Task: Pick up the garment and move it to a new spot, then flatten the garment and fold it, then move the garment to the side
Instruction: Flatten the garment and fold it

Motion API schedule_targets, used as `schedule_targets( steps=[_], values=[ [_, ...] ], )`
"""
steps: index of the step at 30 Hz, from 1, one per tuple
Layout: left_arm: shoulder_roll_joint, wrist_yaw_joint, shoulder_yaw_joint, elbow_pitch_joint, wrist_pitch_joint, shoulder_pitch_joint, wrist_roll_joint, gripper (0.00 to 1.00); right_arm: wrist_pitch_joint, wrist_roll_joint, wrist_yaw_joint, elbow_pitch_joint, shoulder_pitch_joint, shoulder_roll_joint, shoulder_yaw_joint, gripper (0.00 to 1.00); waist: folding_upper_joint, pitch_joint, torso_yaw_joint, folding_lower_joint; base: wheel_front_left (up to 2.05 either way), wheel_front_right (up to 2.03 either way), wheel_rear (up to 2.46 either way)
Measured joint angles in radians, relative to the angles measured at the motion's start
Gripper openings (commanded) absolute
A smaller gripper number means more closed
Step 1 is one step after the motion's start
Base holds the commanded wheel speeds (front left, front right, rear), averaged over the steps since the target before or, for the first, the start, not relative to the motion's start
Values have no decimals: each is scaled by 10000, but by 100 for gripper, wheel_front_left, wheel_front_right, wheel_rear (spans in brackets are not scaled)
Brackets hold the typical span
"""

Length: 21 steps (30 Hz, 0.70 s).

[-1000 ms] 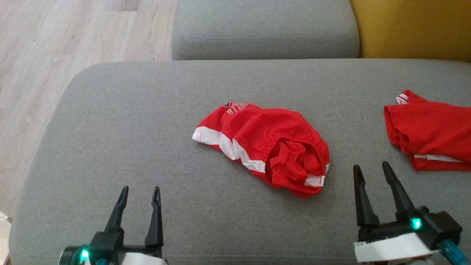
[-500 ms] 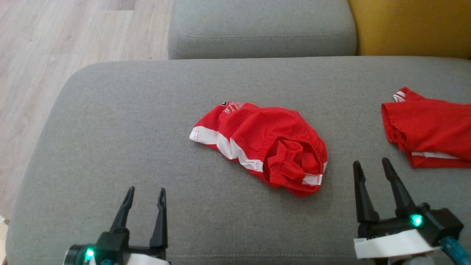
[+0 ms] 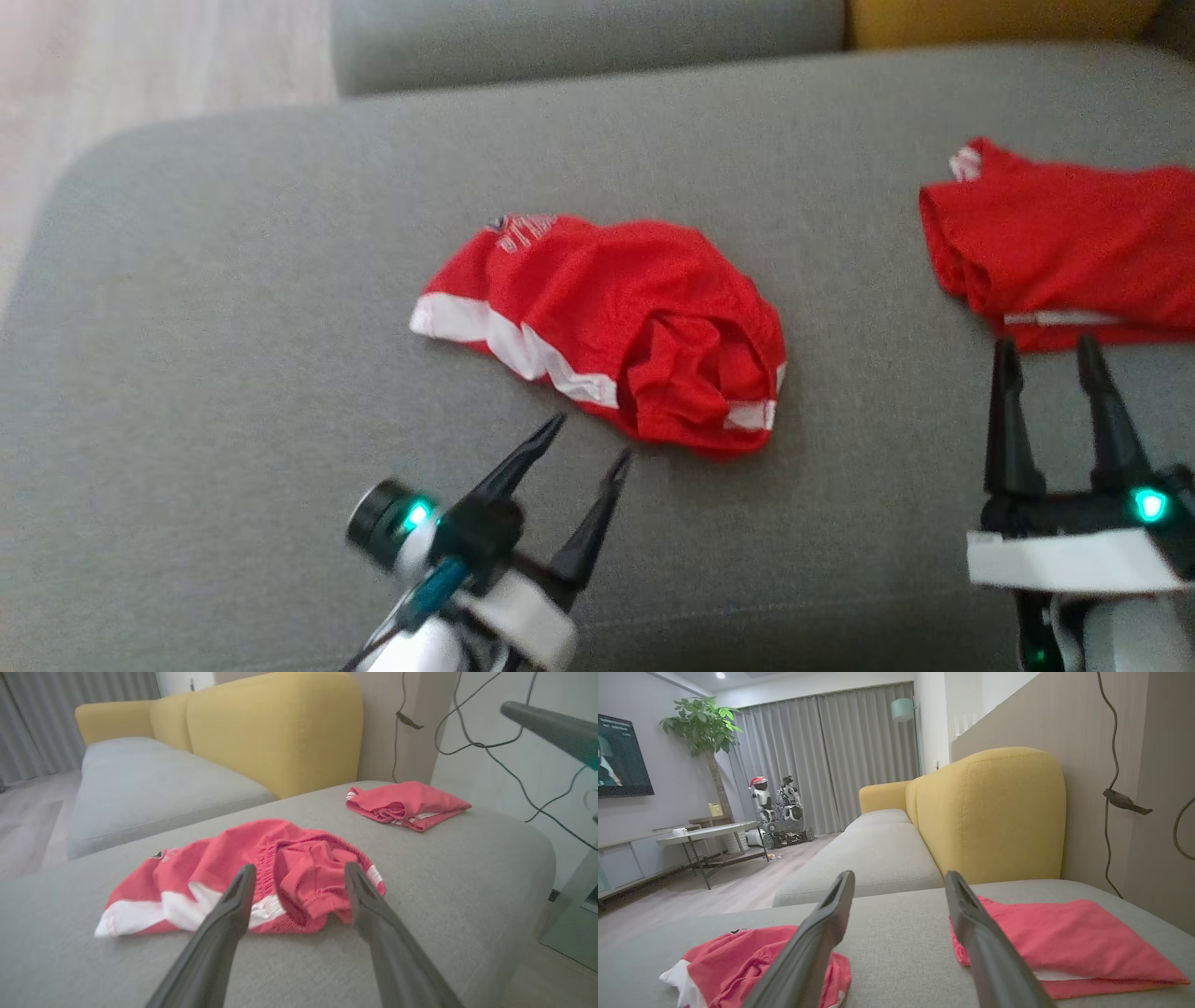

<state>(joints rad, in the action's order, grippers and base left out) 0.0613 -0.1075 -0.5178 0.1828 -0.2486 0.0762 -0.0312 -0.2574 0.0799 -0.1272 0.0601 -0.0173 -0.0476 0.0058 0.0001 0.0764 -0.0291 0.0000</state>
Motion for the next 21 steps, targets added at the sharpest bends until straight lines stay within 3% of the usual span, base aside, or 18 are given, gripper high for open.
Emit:
schedule_targets(
  steps=[7,21],
  values=[
    [-19,-157,-834,802,199,1578,-318,100,0,-109,0,-173,592,0,13,100,0,928,-630,0,0,0,0],
    [-17,-173,-2809,1726,1603,3621,-1613,100,-2,-88,0,-357,1116,0,-15,100,-1,2283,-1732,1,0,0,0]
  ],
)
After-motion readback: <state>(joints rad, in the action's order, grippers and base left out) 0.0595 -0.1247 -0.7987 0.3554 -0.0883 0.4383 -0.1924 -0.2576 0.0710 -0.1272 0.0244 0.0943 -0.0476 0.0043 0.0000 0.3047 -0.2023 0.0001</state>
